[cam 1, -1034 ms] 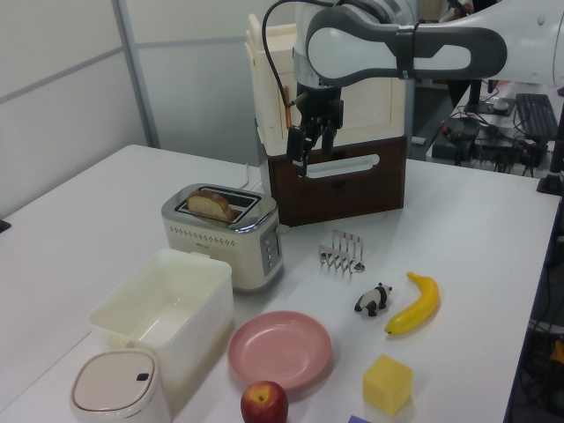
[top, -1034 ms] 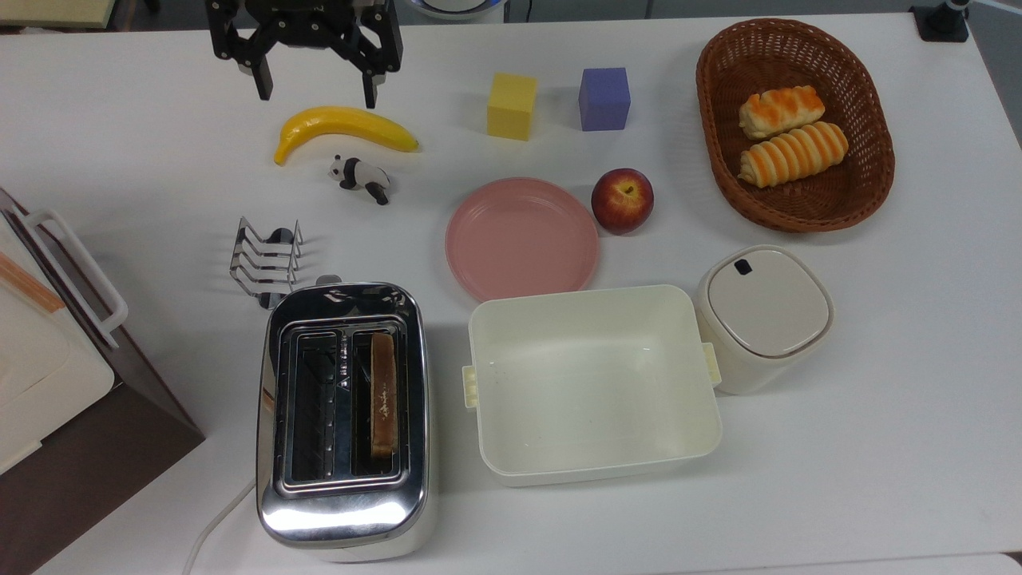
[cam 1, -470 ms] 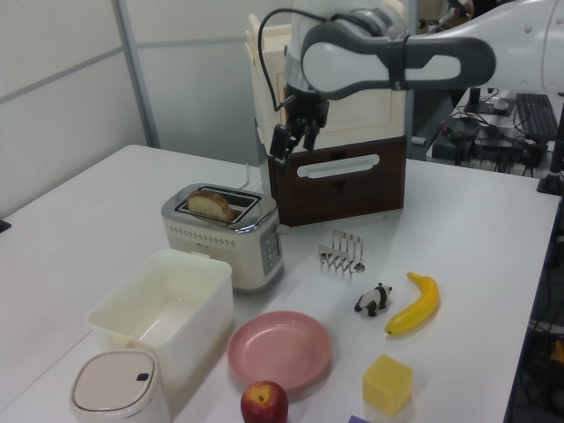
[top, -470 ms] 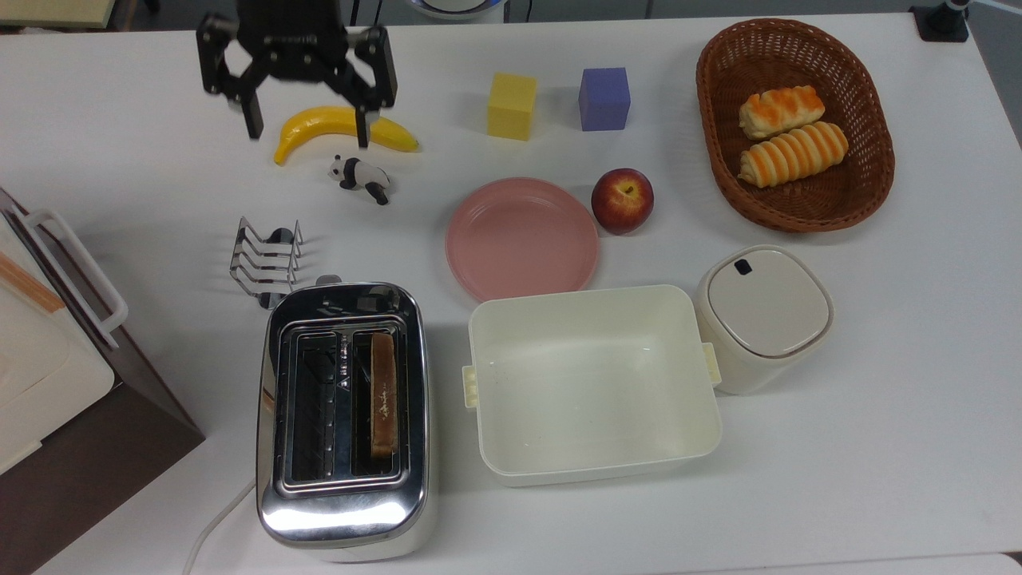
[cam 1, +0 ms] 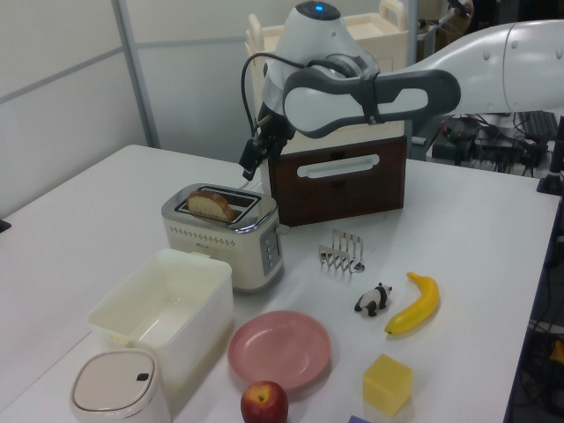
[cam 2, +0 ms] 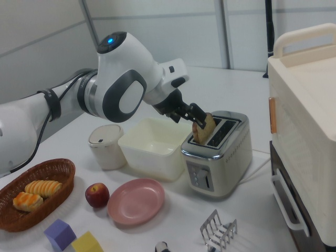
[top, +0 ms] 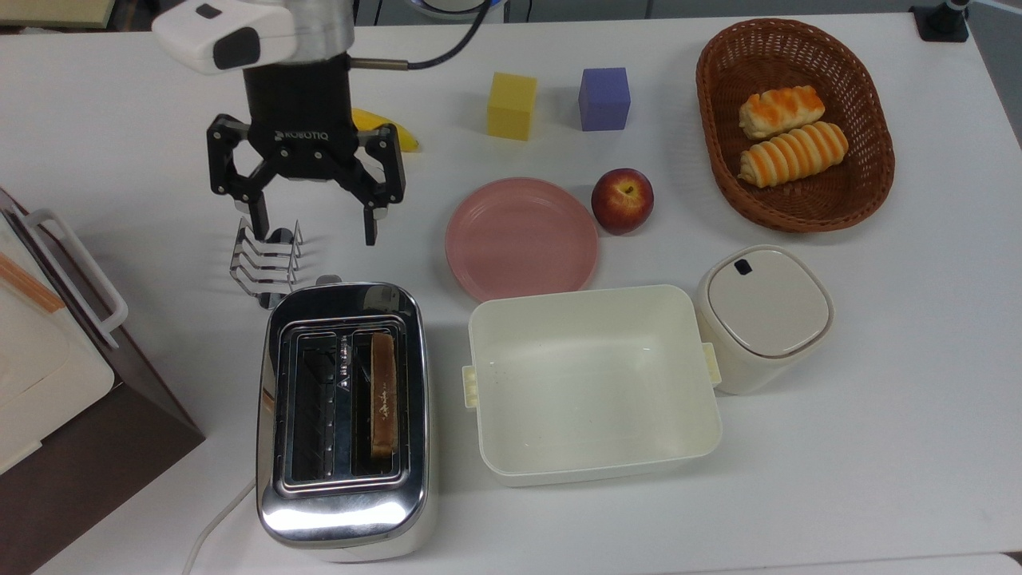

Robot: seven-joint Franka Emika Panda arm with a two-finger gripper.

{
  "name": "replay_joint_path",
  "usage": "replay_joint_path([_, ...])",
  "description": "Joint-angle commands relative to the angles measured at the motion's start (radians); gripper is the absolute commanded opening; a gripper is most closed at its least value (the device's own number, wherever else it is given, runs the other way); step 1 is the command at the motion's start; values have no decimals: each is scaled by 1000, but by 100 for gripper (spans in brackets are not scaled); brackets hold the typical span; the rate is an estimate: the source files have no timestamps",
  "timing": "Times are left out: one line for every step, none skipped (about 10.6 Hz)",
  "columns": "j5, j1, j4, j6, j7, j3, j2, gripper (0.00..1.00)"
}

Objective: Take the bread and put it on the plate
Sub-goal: 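Move the open gripper over the toaster slot holding the toast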

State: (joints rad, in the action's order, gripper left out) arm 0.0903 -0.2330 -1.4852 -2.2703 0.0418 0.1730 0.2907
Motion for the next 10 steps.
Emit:
replay_joint_path([57, 30, 0, -77, -14, 19, 19, 100])
replay_joint_path([83, 30, 2, -90, -14, 45, 43, 100])
replay_joint_path([110, 30, 2, -115, -16, 57, 59, 100])
replay_joint_path([118, 30, 2, -135, -16, 57, 80, 100])
replay_joint_path([120, 32, 2, -164, -16, 57, 103, 100])
replay_joint_path([120, 31, 2, -208, -14, 57, 117, 100])
replay_joint_path([126, 29, 3, -251, -11, 56, 137, 100])
replay_joint_path([144, 27, 16, -291, -13, 56, 159, 100])
replay_joint_path([158, 26, 22, -308, -14, 53, 172, 100])
replay_joint_path([166, 24, 23, -322, -13, 51, 183, 100])
